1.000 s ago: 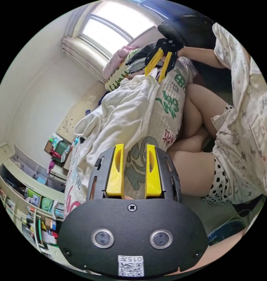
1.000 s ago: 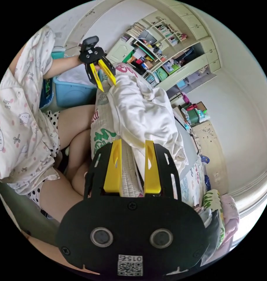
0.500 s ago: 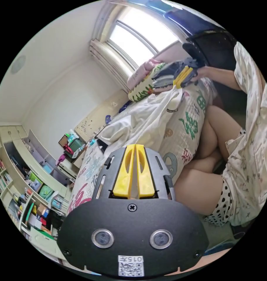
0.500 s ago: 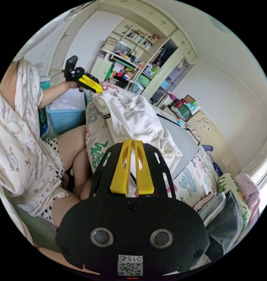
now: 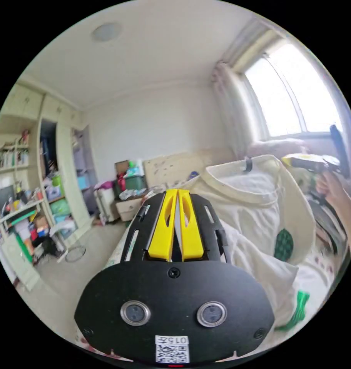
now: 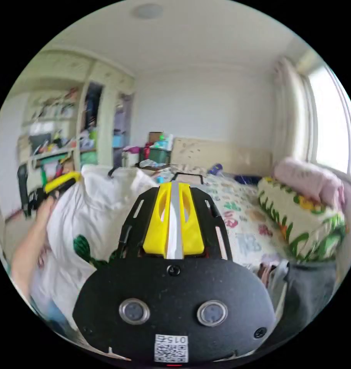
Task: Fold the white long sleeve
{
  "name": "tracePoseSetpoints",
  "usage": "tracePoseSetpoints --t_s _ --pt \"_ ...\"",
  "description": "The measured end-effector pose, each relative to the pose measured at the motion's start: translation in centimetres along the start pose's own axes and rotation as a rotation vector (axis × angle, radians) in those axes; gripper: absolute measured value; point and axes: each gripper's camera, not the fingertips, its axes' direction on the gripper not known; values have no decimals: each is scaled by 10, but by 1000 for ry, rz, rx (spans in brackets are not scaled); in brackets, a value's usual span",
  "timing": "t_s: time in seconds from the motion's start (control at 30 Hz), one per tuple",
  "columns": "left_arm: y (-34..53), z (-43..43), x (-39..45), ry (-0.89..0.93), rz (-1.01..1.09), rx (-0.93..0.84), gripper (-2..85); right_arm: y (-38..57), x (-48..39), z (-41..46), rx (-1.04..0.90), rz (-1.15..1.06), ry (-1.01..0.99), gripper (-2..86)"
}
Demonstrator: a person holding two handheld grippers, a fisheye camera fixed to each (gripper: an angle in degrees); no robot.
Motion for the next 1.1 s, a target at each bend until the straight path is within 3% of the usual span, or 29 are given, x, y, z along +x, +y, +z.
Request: tracePoseSetpoints --t_s 0.03,0.13,0.27,0.4,0.5,0.6,0.73,0.83,1.03,1.1 --pt "5 7 3 -19 -30 -4 17 0 2 -1 12 -1 -67 59" --pt "93 -19 15 190 99 33 42 31 4 -21 -114 -201 -289 80" --pt "318 -82 -18 429 271 -81 70 142 39 -76 -360 -358 -349 110" --pt "536 -99 -73 474 120 -342 116 224 92 -117 -539 -200 -360 122" --pt "646 -120 -84 516 3 -406 127 250 99 -145 -569 -164 -386 133" --pt "697 -123 -72 541 -45 -406 121 256 93 -161 -581 -219 -330 132" --pt "672 -115 -40 526 -53 -322 109 258 95 -170 -581 -250 -317 100" --pt "601 -80 25 580 -11 -250 101 262 97 -179 -556 -272 -370 58" --pt "420 155 258 692 -29 -343 101 268 121 -194 -470 -281 -410 21" --pt "359 284 392 639 9 -456 101 270 133 -200 -428 -276 -434 12"
